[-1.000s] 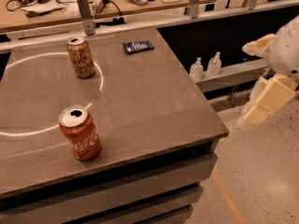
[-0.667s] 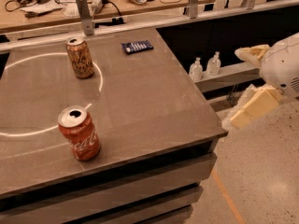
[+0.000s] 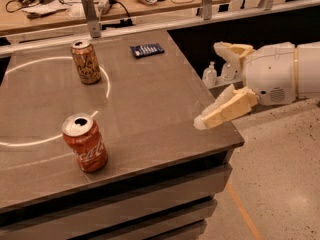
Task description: Move coke can near rxbar blueberry
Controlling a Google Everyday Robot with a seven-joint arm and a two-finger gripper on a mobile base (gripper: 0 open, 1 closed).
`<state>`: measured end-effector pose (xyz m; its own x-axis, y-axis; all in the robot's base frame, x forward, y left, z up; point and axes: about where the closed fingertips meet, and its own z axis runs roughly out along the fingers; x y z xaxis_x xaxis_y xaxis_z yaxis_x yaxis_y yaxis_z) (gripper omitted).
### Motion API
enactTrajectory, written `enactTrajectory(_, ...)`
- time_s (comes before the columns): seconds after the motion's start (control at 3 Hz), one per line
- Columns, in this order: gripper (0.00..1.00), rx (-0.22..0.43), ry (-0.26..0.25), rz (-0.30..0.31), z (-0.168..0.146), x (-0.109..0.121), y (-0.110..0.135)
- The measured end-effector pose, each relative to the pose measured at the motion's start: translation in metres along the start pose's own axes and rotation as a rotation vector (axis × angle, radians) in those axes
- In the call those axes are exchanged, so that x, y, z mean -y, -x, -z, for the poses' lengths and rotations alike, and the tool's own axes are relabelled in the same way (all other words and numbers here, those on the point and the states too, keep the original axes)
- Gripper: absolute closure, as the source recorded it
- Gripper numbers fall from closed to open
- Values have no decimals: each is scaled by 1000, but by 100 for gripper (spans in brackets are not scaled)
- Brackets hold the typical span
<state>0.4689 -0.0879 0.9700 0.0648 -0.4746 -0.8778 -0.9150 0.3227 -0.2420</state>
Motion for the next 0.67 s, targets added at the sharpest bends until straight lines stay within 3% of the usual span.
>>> enactTrajectory(0.67,0,82,59,-31,-17,-13,5)
